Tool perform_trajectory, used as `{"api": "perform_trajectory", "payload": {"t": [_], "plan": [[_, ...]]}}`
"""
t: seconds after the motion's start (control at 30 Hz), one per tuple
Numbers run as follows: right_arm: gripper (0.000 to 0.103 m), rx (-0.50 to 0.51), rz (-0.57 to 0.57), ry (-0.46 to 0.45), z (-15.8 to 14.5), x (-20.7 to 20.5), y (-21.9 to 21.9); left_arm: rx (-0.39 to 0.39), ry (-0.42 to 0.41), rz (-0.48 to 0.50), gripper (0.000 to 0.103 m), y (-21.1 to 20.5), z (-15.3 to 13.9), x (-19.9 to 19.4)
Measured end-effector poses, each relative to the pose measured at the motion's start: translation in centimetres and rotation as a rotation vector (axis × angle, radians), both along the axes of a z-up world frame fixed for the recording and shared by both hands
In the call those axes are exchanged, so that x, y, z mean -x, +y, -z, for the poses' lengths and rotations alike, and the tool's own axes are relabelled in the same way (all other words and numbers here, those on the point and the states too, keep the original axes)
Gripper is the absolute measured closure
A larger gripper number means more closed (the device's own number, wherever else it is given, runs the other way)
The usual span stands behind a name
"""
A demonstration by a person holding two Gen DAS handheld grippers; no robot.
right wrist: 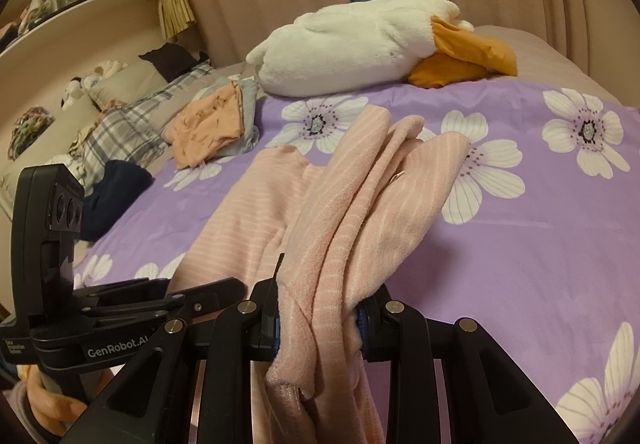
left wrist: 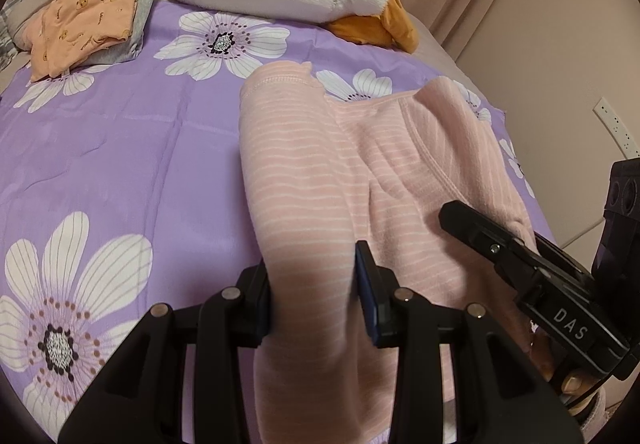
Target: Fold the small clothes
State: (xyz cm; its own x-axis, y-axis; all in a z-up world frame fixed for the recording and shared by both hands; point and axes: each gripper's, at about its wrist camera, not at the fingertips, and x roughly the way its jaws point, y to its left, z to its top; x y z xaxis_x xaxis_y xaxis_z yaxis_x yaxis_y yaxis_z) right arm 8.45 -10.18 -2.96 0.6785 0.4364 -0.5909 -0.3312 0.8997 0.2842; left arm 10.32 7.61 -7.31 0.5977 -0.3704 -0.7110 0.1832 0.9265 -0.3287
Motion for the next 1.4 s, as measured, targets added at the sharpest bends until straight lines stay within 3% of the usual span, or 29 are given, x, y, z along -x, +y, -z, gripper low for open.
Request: {"api": "perform_trajectory", "payload": {"t": [1.4], "plan": [[0.074,-0.002,0.025,0.015,2.5,-5.1,-1.2,-0.031,0.037,0.022,0.067,-1.9,2.5,-6.3]]}}
